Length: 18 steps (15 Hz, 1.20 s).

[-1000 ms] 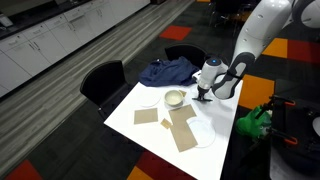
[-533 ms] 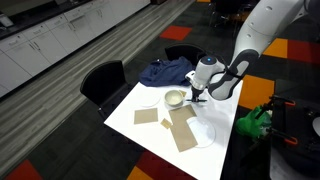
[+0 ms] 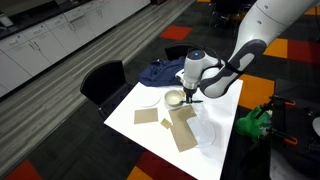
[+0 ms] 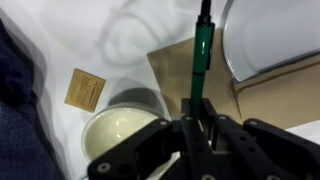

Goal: Move the pen to the right

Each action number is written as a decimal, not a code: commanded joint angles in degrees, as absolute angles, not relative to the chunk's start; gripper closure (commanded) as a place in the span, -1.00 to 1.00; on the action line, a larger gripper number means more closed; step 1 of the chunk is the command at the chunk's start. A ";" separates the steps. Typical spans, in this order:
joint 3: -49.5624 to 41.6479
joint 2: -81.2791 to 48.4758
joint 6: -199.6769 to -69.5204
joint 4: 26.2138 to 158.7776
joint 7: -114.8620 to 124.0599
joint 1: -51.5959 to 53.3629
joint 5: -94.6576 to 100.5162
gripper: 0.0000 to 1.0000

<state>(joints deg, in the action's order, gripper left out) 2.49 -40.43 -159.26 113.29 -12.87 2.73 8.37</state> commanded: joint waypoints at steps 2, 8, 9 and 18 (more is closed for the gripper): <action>2.15 -41.57 -155.03 107.96 -5.71 5.84 6.89 0.94; 2.34 -45.90 -155.17 102.83 0.91 9.40 6.49 0.94; 2.26 -46.84 -155.25 101.90 1.71 10.01 6.43 0.94; 2.56 -51.79 -156.50 97.59 2.40 11.89 6.89 0.76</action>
<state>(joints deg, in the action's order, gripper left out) 2.80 -51.69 -156.65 97.81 2.73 11.61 7.39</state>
